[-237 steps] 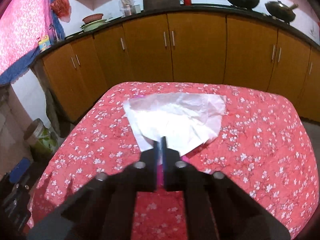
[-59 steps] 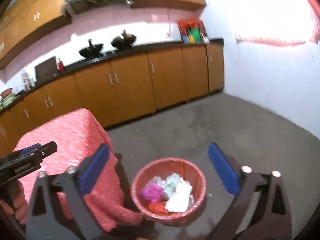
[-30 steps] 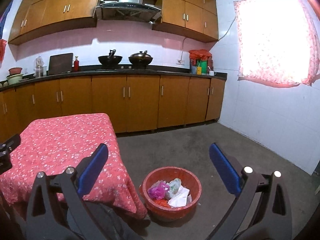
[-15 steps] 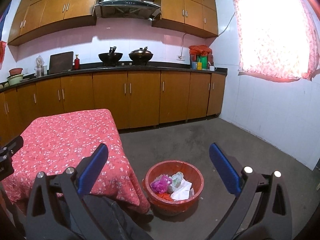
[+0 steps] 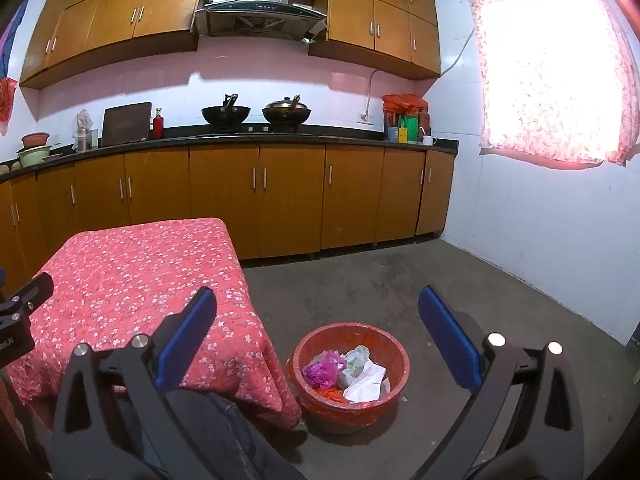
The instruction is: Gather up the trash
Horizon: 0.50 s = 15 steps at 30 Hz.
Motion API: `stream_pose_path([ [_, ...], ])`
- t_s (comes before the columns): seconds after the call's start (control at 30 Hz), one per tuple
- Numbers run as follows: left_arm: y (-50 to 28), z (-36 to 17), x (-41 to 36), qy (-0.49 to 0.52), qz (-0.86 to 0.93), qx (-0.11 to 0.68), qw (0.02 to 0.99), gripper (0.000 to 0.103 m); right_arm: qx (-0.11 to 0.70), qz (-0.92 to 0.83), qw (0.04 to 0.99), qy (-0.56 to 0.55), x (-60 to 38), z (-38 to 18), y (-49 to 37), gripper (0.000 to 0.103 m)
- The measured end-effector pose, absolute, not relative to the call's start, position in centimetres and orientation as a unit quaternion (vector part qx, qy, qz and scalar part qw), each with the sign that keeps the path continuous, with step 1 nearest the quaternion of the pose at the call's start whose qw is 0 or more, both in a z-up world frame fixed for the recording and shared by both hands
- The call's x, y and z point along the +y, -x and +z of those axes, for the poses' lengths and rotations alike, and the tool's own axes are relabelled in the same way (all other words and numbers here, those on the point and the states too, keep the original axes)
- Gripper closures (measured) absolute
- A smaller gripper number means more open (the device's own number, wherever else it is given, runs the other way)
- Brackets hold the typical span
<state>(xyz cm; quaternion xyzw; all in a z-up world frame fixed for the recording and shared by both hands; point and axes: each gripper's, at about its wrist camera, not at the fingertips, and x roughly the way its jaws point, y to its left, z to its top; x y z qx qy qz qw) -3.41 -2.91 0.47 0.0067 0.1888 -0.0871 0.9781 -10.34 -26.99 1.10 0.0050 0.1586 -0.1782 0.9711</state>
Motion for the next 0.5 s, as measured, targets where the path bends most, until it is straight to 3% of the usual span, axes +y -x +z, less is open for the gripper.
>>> stream_pose_path([
  [0.5, 3.65, 0.24, -3.39, -0.007, -0.092, 0.193, 0.977, 0.002, 0.165, -0.178, 0.970, -0.013, -27.17, 0.89, 10.04, 0.004],
])
